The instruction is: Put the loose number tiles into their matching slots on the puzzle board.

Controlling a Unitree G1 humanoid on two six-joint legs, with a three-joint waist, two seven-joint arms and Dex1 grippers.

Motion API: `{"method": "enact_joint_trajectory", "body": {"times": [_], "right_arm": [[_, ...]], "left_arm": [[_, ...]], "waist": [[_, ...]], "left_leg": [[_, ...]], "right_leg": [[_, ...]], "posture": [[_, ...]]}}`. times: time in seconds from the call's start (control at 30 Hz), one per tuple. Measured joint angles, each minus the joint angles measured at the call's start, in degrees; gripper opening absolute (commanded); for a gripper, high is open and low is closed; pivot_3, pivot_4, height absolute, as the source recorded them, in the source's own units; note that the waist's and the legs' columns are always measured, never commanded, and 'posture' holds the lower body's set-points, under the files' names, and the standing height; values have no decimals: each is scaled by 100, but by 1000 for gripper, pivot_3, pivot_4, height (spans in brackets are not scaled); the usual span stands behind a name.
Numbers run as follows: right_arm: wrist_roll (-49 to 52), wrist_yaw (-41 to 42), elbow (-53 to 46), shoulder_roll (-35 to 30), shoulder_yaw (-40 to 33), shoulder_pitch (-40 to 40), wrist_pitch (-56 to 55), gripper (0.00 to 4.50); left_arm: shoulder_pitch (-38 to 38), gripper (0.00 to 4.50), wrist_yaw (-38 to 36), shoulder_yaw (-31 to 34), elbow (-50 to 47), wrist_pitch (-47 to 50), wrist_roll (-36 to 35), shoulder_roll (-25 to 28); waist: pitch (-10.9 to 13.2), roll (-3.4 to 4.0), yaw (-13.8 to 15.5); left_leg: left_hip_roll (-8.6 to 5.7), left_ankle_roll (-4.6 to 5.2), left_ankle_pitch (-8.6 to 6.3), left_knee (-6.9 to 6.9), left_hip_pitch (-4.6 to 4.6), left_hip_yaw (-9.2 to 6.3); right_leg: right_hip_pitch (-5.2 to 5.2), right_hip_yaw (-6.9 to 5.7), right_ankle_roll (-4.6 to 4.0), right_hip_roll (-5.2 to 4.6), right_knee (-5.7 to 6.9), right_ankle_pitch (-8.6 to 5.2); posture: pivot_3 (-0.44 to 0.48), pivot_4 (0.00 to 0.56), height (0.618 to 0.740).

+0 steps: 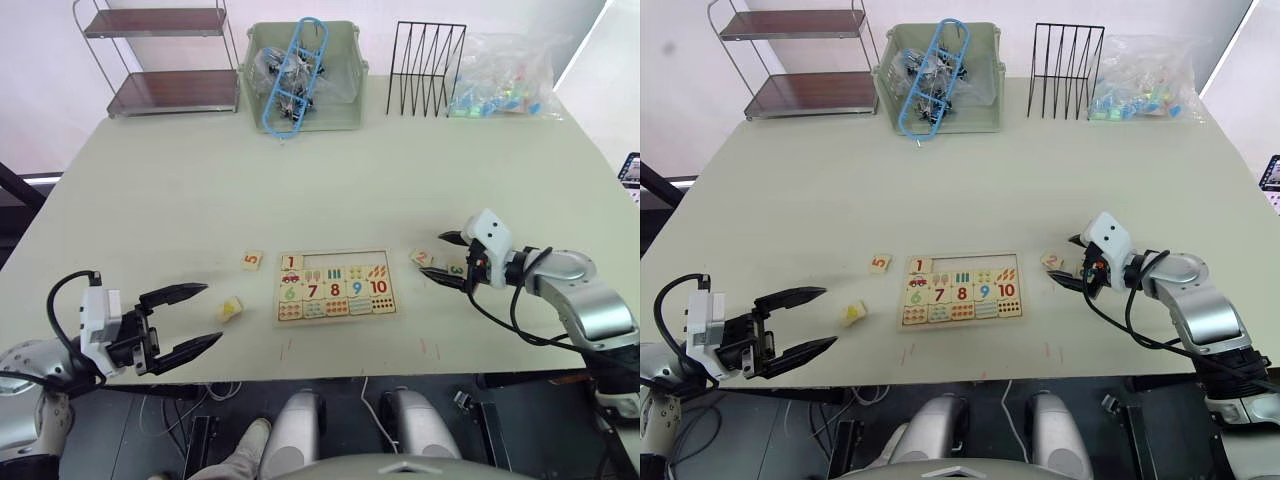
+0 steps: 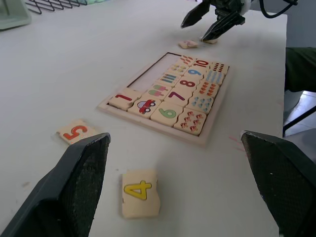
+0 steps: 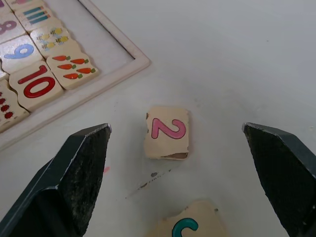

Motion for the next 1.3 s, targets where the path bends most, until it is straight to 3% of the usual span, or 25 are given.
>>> {"method": "enact_joint_trajectory", "body": {"times": [0.57, 0.67, 0.77, 0.87, 1.3], "right_arm": [[-314, -8, 267, 213, 238, -239, 255, 4471], [-315, -8, 274, 236, 238, -242, 254, 3587], [-307, -5, 272, 267, 238, -241, 256, 1988], [-295, -3, 256, 271, 235, -241, 264, 890], [-353, -23, 80, 242, 265, -366, 520, 842]], "left_arm": [[-28, 4500, -485, 425, 112, 0, -310, 274], [-118, 4500, -497, 416, 129, 5, -304, 316], [-177, 4500, -499, 399, 132, 15, -295, 334], [-210, 4500, -504, 344, 139, 35, -288, 338], [-267, 4500, -474, 308, 146, 139, -207, 351]], "waist": [[0, 0, -10], [0, 0, -14], [0, 0, -15], [0, 0, -14], [1, 1, -19]], "left_leg": [[1, 0, 0, 1, -2, 0], [2, 0, 0, 1, -2, 0], [2, 0, 0, 1, -2, -1], [2, 0, 0, 1, -2, -1], [3, 0, 0, 2, -2, -3]], "right_leg": [[-1, -7, -1, 6, 1, 1], [-2, -6, -2, 6, 1, 1], [-2, -6, -2, 6, 0, 1], [-2, -6, -2, 6, 1, 1], [-3, -4, -1, 6, 2, 2]], "posture": [[0, 150, 739], [0, 150, 739], [0, 150, 739], [0, 150, 739], [0, 150, 739]]}}
